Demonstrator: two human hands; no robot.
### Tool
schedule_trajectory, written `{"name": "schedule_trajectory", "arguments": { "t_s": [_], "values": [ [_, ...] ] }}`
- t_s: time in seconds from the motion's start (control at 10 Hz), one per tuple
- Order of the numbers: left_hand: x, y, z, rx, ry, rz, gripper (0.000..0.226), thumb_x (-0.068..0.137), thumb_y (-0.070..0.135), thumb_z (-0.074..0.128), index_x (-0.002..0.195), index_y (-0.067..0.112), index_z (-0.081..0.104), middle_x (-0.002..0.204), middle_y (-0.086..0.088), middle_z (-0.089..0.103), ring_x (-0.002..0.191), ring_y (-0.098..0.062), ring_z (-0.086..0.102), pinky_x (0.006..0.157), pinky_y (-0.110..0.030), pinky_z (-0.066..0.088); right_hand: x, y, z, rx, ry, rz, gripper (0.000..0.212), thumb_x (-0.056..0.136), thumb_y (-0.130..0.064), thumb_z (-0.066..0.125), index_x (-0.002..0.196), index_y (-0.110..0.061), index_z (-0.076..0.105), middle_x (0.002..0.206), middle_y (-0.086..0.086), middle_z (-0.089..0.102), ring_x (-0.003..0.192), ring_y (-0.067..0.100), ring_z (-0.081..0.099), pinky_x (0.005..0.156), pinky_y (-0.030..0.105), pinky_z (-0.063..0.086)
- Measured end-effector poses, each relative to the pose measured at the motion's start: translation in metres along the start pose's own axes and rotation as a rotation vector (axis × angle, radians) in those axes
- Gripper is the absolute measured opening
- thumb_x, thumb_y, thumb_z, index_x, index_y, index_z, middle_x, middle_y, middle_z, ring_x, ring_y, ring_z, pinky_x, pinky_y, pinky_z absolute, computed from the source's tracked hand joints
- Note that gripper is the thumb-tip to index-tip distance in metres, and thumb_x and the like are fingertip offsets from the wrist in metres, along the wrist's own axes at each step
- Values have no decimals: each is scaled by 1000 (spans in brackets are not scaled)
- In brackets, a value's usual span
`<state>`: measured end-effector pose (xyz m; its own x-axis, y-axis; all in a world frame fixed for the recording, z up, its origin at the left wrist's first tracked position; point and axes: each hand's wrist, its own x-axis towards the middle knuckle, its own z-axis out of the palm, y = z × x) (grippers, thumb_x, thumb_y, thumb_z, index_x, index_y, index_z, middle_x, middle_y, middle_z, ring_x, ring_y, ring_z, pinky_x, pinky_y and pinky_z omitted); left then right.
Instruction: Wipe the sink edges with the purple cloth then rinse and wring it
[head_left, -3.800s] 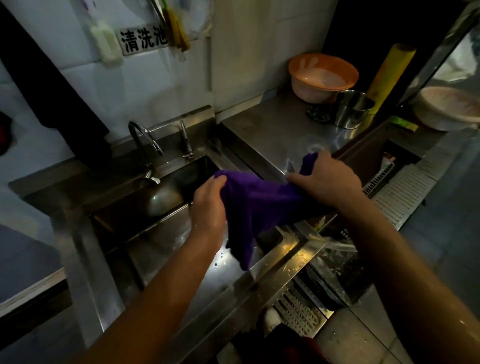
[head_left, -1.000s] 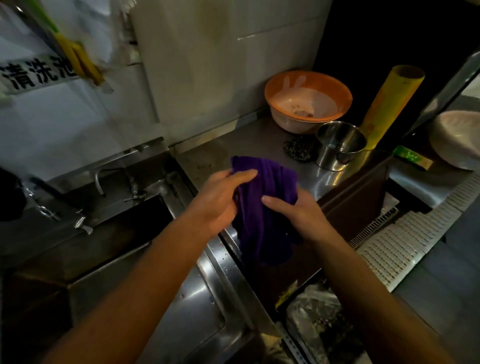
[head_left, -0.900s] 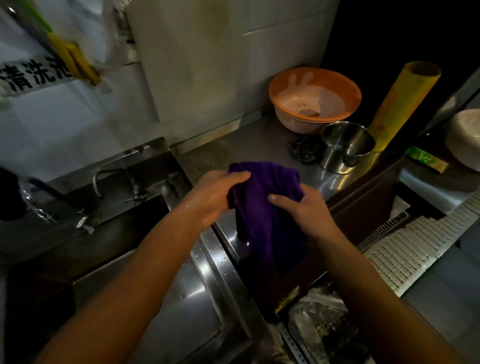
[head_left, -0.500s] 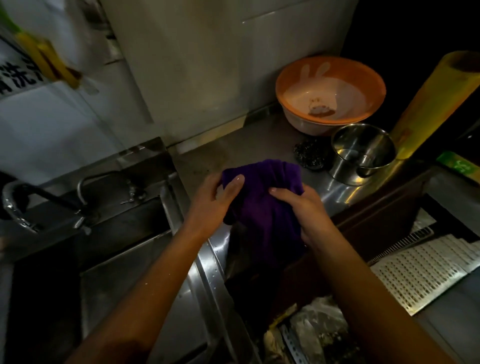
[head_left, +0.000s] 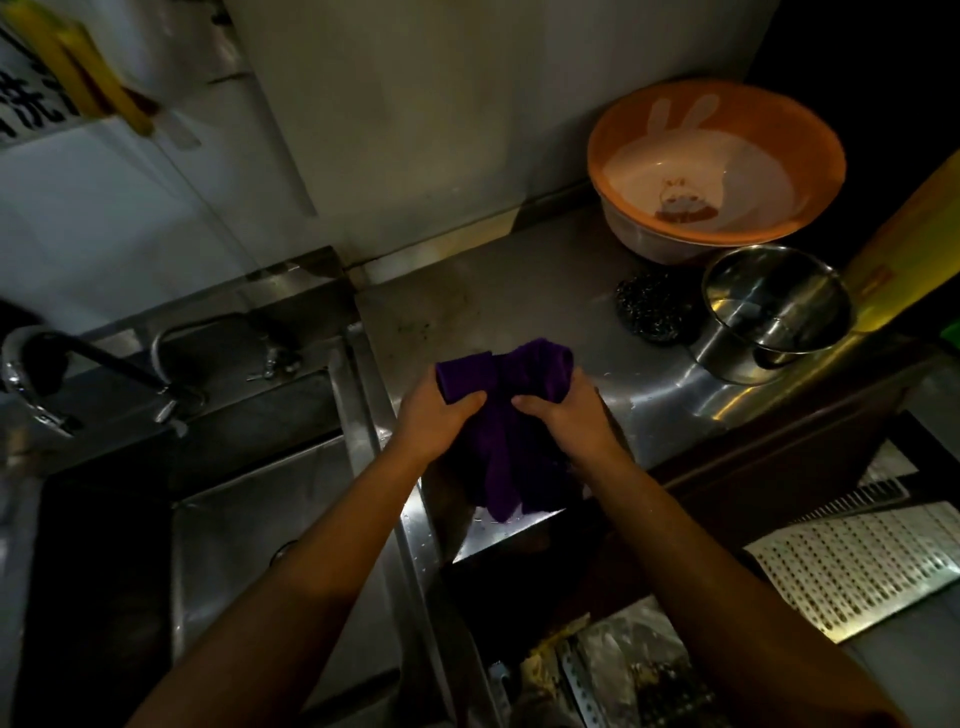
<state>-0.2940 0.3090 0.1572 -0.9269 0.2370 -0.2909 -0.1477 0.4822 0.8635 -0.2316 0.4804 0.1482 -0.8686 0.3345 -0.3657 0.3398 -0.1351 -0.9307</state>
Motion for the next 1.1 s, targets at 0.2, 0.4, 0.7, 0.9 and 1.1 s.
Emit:
{"name": "schedule_trajectory", "arguments": {
  "t_s": [0.2, 0.4, 0.7, 0.9, 1.1],
  "values": [
    [15, -20, 4, 664, 145, 99, 67, 82, 64, 62, 129, 17, 53, 127, -9, 58, 119, -28, 54, 100, -45, 48, 8, 16, 12, -356, 46, -105, 79, 81, -13, 80, 147, -13, 36, 135, 4, 56, 121, 17, 55, 92, 25, 43],
    [4, -22, -10, 777, 280, 165, 81, 83, 74, 53, 134, 11, 47, 141, -13, 47, 131, -30, 43, 106, -44, 37, 9, 26, 9, -875, 182, -313, 89, 85, -41, 72, 154, -13, 24, 155, 14, 38, 143, 33, 36, 115, 49, 36],
    [-16, -50, -20, 993, -69, 433, 101, 85, 82, 23, 159, 15, 10, 168, -3, 6, 154, -22, -4, 125, -48, 6, 10, 40, -8, -1261, -85, -515, 76, 98, -61, 19, 159, -16, 20, 168, 5, 9, 156, 23, 3, 125, 48, 9],
    [-16, -46, -20, 1000, -118, 375, 103, 82, 84, 19, 159, 17, 5, 168, -2, 2, 154, -24, -4, 123, -48, 4, 7, 35, -8, -1358, -147, -417, 74, 98, -63, 21, 158, -18, 22, 168, 5, 10, 155, 24, 2, 124, 49, 6],
    [-20, -29, -30, 816, -45, 508, 70, 91, 62, 54, 148, 23, 40, 158, -4, 31, 143, -24, 31, 117, -44, 29, -6, -1, 14, -1213, -139, -505, 58, 92, -38, 58, 144, -15, 46, 149, 10, 47, 140, 30, 40, 113, 45, 35]
  ]
}}
